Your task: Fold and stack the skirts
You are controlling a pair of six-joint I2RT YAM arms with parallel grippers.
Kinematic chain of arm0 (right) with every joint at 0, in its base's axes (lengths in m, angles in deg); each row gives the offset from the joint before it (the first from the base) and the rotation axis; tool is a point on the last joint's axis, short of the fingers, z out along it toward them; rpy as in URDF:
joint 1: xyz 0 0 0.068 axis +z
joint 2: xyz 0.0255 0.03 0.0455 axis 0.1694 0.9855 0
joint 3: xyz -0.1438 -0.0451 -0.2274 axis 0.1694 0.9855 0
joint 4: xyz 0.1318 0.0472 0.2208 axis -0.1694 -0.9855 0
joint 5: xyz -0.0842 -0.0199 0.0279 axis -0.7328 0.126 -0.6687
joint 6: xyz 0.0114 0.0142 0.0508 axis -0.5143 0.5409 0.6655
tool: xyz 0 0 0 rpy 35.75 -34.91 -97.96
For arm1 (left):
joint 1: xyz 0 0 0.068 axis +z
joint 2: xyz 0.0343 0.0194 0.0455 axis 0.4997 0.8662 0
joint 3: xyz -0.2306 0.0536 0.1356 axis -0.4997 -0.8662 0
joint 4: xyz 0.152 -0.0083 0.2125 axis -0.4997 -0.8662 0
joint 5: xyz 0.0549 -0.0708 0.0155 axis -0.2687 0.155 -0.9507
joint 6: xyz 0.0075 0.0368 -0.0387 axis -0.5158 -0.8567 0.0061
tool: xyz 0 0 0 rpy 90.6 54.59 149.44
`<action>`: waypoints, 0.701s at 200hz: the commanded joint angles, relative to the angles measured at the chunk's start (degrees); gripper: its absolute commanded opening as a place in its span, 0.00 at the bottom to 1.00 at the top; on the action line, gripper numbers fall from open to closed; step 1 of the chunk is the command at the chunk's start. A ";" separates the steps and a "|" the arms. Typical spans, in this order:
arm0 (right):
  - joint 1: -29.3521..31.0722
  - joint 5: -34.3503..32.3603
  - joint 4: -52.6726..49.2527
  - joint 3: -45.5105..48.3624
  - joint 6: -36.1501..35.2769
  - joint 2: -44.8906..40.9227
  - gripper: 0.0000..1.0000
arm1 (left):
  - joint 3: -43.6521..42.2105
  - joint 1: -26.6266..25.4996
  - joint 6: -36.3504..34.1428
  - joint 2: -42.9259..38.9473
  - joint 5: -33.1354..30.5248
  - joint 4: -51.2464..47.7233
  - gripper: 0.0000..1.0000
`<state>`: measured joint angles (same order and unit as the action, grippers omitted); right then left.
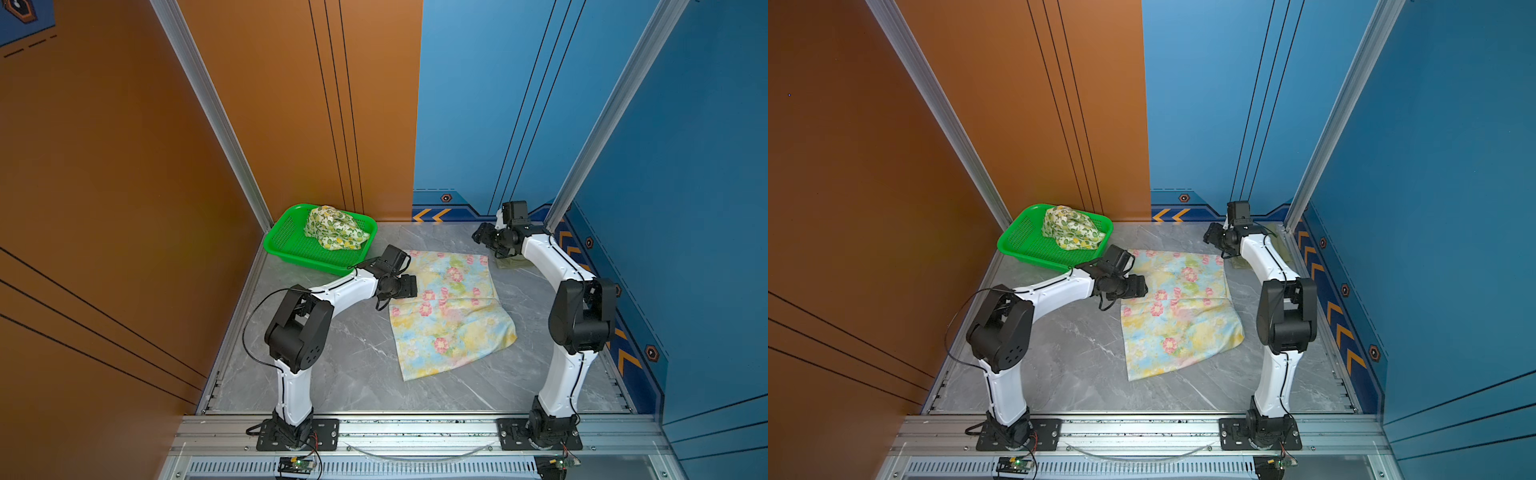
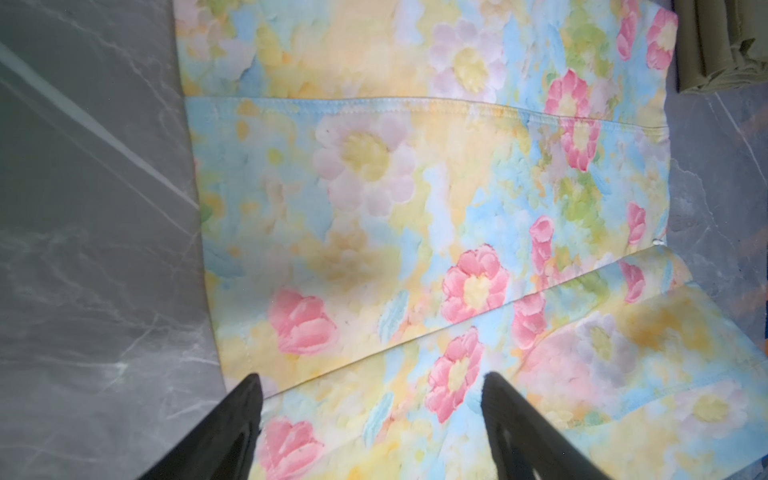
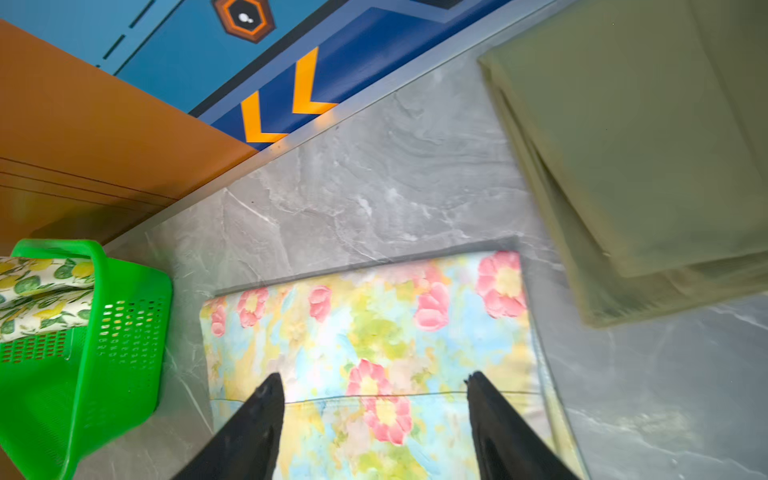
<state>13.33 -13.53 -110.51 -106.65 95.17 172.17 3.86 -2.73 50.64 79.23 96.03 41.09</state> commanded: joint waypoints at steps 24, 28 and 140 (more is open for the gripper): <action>-1.14 -1.95 -1.71 2.43 -1.99 5.24 0.70 | -1.63 -0.86 -1.40 -3.41 -0.33 -0.90 0.84; -1.26 -1.80 -1.71 2.41 -1.89 5.54 0.70 | -1.84 -0.93 -1.31 -3.57 -0.36 -0.89 0.84; -1.05 0.74 -1.47 -1.37 -3.55 15.54 0.70 | -2.49 -0.35 -0.34 -3.89 0.74 -0.45 0.84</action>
<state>11.99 -14.32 -111.03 -106.06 92.85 184.84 1.83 -3.45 50.16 76.54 96.05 41.11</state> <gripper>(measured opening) 0.700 0.843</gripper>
